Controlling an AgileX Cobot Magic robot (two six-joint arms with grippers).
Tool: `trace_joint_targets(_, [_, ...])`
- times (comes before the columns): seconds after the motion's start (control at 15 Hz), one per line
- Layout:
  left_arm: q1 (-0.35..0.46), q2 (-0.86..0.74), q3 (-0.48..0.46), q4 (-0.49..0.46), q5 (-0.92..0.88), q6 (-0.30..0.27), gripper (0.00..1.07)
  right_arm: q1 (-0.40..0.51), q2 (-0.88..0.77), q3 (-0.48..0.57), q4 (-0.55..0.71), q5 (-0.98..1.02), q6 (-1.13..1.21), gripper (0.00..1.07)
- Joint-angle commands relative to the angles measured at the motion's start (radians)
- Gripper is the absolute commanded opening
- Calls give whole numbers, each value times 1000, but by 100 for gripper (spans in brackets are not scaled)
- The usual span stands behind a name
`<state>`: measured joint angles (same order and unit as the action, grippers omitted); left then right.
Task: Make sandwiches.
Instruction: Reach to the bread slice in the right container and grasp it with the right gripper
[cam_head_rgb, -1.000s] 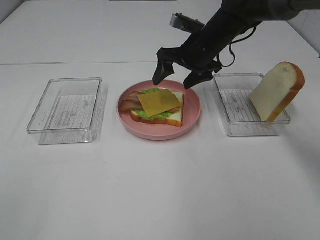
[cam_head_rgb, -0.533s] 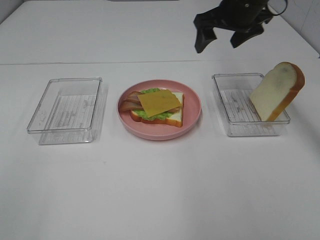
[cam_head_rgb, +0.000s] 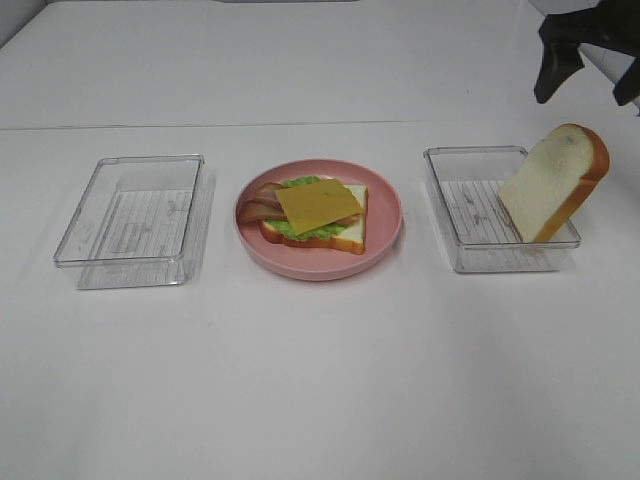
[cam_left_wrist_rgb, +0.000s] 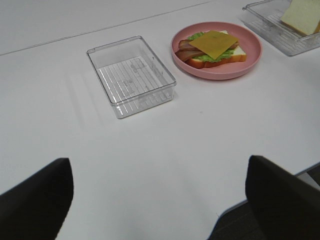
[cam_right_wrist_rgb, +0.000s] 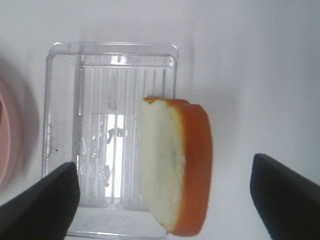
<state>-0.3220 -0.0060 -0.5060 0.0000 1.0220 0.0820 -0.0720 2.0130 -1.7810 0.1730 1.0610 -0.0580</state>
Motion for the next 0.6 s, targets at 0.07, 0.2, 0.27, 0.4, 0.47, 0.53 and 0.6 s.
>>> trace_joint_targets(0.07, [1,-21,4,0,4,2,87,-68,5,-4,104,27,-40,82])
trace_joint_targets(0.2, [1,-21,4,0,4,2,87,-85,18,-3,185,40,-100,82])
trace_joint_targets(0.27, [1,-21,4,0,4,2,87,-85,35,-3,195,44,-115,82])
trace_joint_targets(0.4, [1,-21,4,0,4,2,87,-85,85,-3,187,44,-107,82])
trace_joint_targets(0.47, [1,-21,4,0,4,2,87,-86,99,-3,183,46,-100,82])
trace_joint_targets(0.53, [1,-21,4,0,4,2,87,-86,99,-3,183,46,-100,82])
trace_joint_targets(0.6, [1,-21,4,0,4,2,87,-83,125,-3,184,48,-100,82])
